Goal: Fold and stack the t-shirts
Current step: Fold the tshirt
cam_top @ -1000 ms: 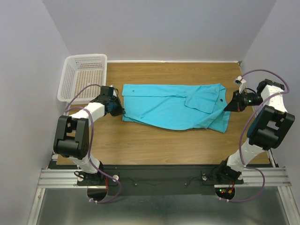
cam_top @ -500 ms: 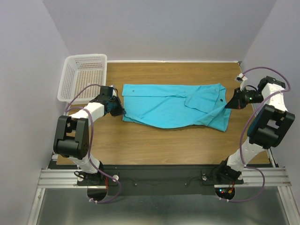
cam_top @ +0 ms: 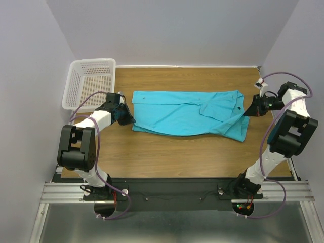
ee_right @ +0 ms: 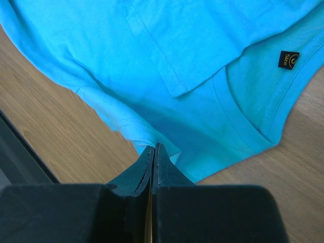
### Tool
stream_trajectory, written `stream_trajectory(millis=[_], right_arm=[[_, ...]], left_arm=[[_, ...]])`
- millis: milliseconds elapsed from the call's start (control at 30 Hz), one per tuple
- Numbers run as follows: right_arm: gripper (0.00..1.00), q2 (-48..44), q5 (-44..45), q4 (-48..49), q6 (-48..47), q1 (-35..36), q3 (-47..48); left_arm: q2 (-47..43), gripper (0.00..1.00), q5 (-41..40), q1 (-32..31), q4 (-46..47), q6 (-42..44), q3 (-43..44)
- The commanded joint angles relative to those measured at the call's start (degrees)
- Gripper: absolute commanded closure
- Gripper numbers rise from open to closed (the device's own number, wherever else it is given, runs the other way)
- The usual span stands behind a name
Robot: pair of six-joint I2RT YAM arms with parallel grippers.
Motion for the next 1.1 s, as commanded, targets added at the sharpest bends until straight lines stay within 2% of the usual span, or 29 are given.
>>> stream_trajectory(millis=[0, 533, 1067], right_arm=[[0.99, 0.48, 0.29, 2.24, 2.15, 0.12, 3.55], [0.99, 3.90, -0.06, 3.47, 4.87, 0.47, 6.88], [1.00, 7.86, -0.24, 4.44, 7.60, 1.79, 11.37]], left_arm=[[-1.61, 1.00, -0.53, 0.41, 0.13, -0.30, 1.30], [-1.35, 1.00, -1.94, 0.67, 0.04, -0.38, 4.37], [4.27, 1.00, -2.30, 0.67, -2.07, 1.99, 9.91]])
